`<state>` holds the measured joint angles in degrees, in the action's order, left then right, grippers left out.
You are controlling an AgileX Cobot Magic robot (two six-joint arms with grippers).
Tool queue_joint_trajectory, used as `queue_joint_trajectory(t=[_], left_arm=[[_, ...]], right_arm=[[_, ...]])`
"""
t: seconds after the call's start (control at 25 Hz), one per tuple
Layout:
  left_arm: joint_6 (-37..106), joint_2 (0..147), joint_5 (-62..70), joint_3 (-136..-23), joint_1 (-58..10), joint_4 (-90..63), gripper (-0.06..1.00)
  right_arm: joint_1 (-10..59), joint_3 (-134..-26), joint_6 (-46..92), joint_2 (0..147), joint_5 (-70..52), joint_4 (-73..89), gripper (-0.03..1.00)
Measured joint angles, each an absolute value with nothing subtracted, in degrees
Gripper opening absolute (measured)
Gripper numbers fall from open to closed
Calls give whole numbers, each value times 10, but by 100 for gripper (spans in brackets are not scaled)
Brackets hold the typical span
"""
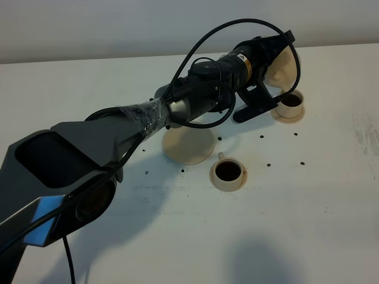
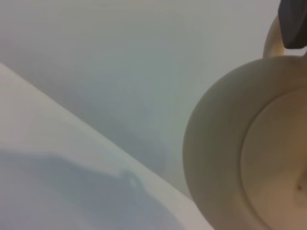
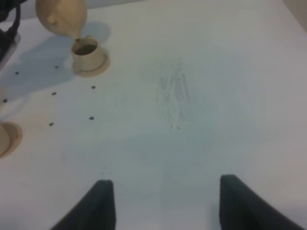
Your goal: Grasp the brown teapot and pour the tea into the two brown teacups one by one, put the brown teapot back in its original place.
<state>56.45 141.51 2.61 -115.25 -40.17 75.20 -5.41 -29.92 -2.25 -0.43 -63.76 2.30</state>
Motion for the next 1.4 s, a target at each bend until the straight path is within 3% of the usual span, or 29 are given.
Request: queue_joint_trajectory(t=[0.92, 1.4], left_arm=[[328, 1398, 64, -1153, -400, 595, 9], [309, 1359, 159, -1153, -390, 358, 9]], right_arm=[[-54, -299, -23, -4, -638, 23, 47], [-54, -299, -23, -4, -638, 23, 47]])
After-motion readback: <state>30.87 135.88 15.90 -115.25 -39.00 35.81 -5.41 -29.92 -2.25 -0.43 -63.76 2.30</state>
